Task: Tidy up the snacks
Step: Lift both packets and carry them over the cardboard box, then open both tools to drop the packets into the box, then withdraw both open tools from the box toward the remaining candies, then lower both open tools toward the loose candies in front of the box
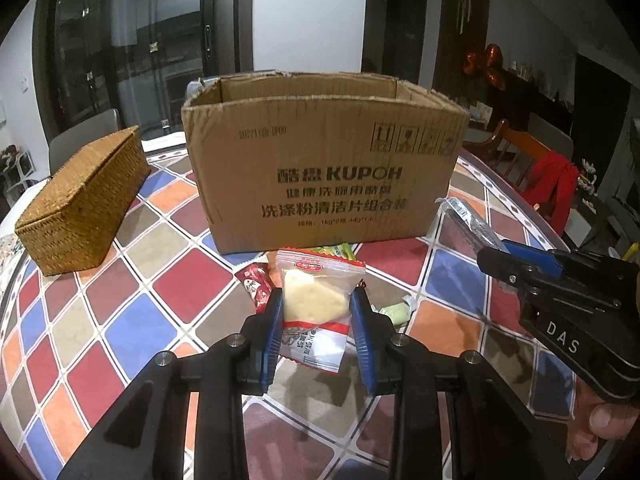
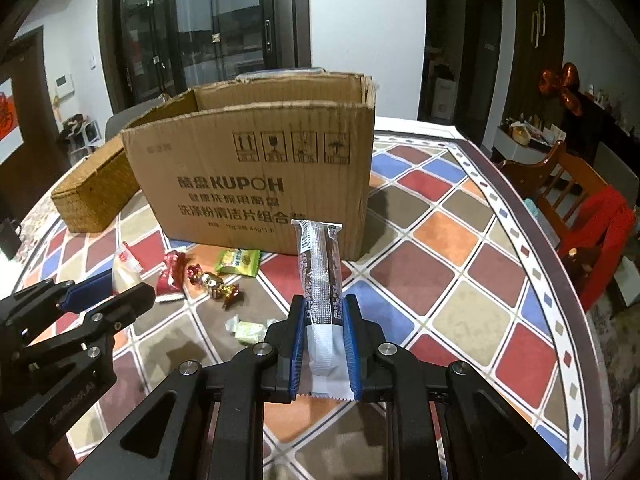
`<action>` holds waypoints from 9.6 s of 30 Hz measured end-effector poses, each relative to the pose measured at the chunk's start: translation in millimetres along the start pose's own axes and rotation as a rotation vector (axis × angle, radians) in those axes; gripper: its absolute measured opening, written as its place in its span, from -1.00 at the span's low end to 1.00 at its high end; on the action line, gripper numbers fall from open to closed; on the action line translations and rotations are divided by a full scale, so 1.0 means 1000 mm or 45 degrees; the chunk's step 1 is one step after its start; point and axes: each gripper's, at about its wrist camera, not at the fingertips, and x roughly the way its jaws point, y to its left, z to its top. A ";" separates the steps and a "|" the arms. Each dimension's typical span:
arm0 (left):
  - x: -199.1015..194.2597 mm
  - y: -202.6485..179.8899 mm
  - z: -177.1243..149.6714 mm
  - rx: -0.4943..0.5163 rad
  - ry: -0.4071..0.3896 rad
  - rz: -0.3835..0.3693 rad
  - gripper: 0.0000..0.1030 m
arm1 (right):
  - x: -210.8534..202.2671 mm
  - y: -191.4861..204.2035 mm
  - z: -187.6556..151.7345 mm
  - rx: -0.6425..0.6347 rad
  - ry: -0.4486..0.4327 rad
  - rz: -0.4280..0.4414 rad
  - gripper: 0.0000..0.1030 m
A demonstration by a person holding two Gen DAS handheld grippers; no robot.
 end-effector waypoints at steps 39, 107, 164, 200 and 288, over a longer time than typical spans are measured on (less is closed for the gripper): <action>-0.078 0.011 0.051 0.003 -0.218 0.047 -0.37 | -0.084 0.013 0.037 -0.007 -0.249 -0.015 -0.62; -0.019 0.037 0.161 -0.005 -0.350 0.072 -0.37 | -0.041 0.009 0.144 0.045 -0.364 -0.052 -0.62; 0.015 0.048 0.157 -0.064 -0.292 0.175 0.50 | 0.005 0.007 0.148 0.054 -0.325 -0.064 0.21; -0.062 0.034 0.112 -0.025 -0.341 0.159 0.51 | -0.071 0.015 0.098 0.067 -0.388 -0.118 0.21; 0.091 0.015 0.026 0.250 0.286 -0.282 0.37 | 0.055 0.049 -0.030 0.055 0.165 -0.001 0.20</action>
